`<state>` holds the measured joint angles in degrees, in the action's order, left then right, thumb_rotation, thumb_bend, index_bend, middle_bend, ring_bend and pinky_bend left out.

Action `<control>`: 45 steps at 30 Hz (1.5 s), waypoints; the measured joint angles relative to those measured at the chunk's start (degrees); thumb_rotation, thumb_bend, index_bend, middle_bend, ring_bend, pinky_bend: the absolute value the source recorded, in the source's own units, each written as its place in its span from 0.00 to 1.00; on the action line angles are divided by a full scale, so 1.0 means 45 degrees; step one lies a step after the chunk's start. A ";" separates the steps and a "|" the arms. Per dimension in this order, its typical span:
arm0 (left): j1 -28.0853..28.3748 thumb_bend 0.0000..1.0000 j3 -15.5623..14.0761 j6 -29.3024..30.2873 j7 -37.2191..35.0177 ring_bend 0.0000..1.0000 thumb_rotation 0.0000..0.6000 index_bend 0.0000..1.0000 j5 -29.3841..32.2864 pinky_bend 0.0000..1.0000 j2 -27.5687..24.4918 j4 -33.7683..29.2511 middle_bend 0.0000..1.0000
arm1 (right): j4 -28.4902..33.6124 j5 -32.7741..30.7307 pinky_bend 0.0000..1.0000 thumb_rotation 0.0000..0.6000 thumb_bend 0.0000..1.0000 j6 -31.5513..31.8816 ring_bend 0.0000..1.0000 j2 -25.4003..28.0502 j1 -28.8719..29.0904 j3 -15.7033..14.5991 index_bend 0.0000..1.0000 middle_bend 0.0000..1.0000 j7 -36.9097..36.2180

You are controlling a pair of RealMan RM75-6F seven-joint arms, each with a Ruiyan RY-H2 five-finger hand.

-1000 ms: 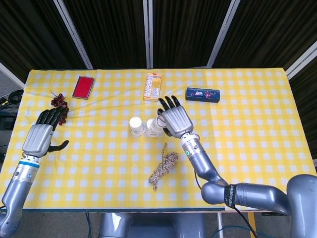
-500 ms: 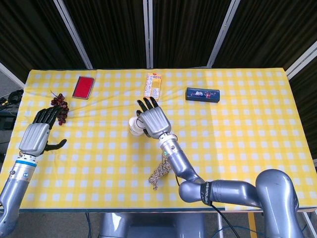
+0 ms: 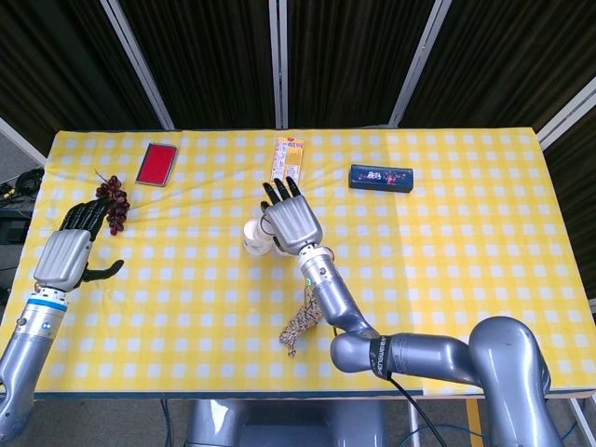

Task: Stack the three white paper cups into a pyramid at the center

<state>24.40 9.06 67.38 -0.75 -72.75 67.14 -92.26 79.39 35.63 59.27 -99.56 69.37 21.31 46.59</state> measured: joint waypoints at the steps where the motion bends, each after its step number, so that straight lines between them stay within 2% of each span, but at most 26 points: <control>1: 0.0005 0.26 -0.0004 -0.0027 -0.0003 0.00 1.00 0.00 0.0006 0.00 0.0006 0.0011 0.00 | -0.0055 0.0013 0.04 1.00 0.28 -0.0006 0.00 -0.0024 0.0009 -0.0012 0.42 0.08 -0.0025; 5: 0.0033 0.26 0.0019 -0.0115 -0.0016 0.00 1.00 0.00 0.0091 0.00 0.0010 0.0063 0.00 | -0.0214 0.0023 0.04 1.00 0.27 -0.0029 0.00 -0.0092 0.0057 -0.0044 0.39 0.07 -0.0037; 10: 0.0001 0.26 0.0077 -0.0096 -0.0079 0.00 1.00 0.00 0.0185 0.00 -0.0027 0.0080 0.00 | -0.0448 0.0044 0.03 1.00 0.23 -0.0037 0.00 -0.0216 0.0137 -0.0119 0.21 0.00 0.0005; 12: 0.0008 0.26 0.0079 -0.0156 -0.0091 0.00 1.00 0.00 0.0212 0.00 -0.0039 0.0090 0.00 | -0.0454 0.0031 0.02 1.00 0.23 0.0006 0.00 -0.0234 0.0154 -0.0158 0.17 0.00 0.0094; 24: 0.0022 0.26 0.0066 -0.0185 -0.0008 0.00 1.00 0.00 0.0187 0.00 -0.0020 0.0102 0.00 | 0.0204 -0.0096 0.01 1.00 0.23 0.0702 0.00 0.0055 0.0049 -0.0376 0.16 0.00 0.0780; 30: -0.0004 0.26 0.0083 -0.0087 0.0086 0.00 1.00 0.00 0.0189 0.00 0.0032 0.0118 0.00 | 0.1431 0.0285 0.00 1.00 0.22 0.1512 0.00 0.1030 -0.0486 -0.0670 0.13 0.00 0.0999; 35: -0.0103 0.26 0.0075 0.0192 0.0203 0.00 1.00 0.00 0.0085 0.00 0.0058 0.0078 0.00 | 0.2730 0.1093 0.00 1.00 0.20 0.2686 0.00 0.2679 -0.2209 -0.1499 0.07 0.00 0.0290; 40: -0.0172 0.24 0.0075 0.0394 0.0465 0.00 1.00 0.00 0.0069 0.00 0.0122 0.0089 0.00 | 0.3472 0.2697 0.00 1.00 0.18 0.3611 0.00 0.4161 -0.4377 -0.2719 0.00 0.00 -0.2023; 45: -0.0215 0.10 -0.0081 0.0500 0.0978 0.00 1.00 0.00 -0.0017 0.00 0.0356 0.0206 0.00 | 0.3245 0.4510 0.00 1.00 0.17 0.4625 0.00 0.5047 -0.6584 -0.3971 0.00 0.00 -0.4638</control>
<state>23.43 8.69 69.63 3.65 -72.83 68.74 -91.34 93.99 55.93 80.08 -76.85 39.74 3.44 25.73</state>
